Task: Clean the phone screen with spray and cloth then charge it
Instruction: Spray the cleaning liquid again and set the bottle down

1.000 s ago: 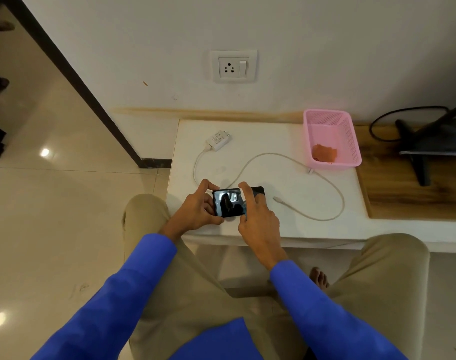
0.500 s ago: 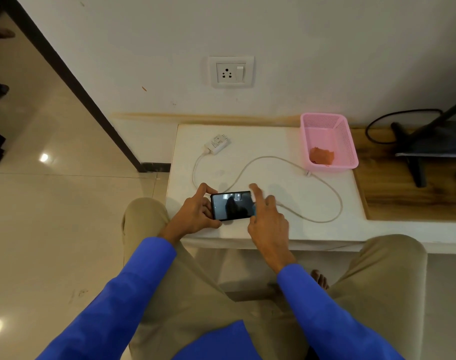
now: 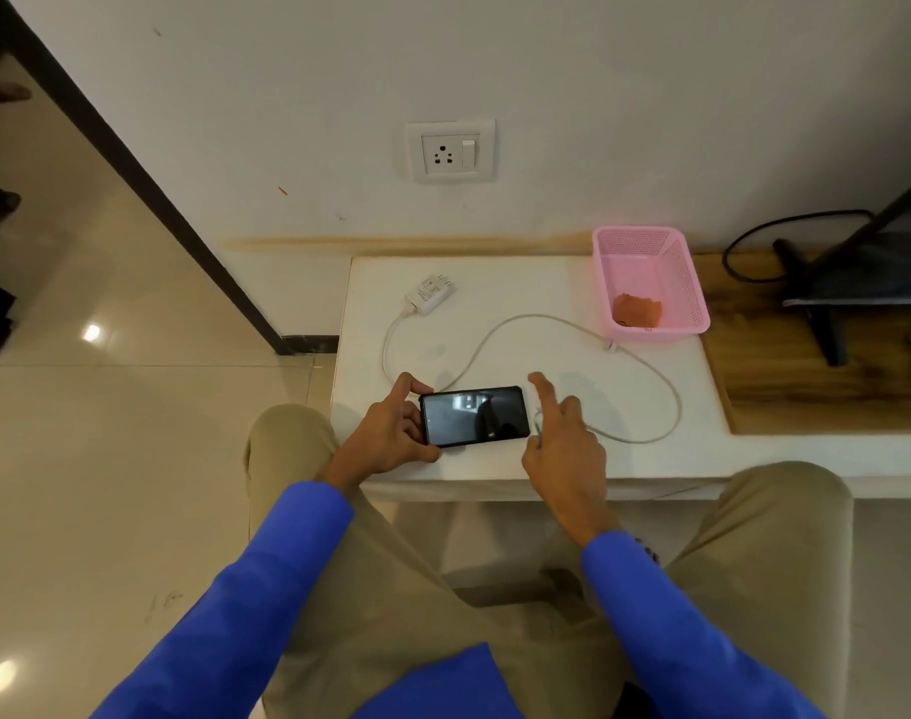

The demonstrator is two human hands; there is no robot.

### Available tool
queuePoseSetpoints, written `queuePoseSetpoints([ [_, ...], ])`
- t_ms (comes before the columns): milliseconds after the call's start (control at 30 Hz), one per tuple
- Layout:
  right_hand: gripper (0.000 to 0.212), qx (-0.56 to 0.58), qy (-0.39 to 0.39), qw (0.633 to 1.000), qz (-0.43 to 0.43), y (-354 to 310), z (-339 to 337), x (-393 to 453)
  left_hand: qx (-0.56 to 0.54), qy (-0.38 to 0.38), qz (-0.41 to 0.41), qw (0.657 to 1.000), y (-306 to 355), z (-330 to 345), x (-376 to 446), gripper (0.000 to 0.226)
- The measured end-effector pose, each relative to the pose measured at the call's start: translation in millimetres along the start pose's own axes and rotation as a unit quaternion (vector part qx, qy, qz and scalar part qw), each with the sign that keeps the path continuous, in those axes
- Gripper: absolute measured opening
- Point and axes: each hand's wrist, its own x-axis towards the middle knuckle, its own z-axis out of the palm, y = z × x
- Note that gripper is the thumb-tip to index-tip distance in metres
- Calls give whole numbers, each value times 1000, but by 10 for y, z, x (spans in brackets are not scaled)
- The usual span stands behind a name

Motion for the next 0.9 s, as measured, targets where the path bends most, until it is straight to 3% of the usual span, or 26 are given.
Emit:
queuePoseSetpoints([
  [167,84,-32,-48,997,-44,-162,117,71,12,-3,4,1000,3,2,-29,76],
  [267,87,-9,-27,999,-42,-98,151,20,11,-5,3,1000,-10,-6,-36,77],
  [333,89,76,9,997,-30,36,152,-55,5,-6,-1,1000,-13,1,-31,77],
  [433,88,246,82,966,12,386,129,-150,4,-4,-8,1000,-22,22,-16,77],
  [533,81,316,142,937,49,753,113,-247,5,-4,-12,1000,-37,25,-9,79],
  [700,75,329,167,928,55,907,54,-226,16,-3,-16,1000,-65,34,9,81],
  [900,81,278,103,955,-23,733,90,-274,72,-4,-47,996,-111,34,21,81],
])
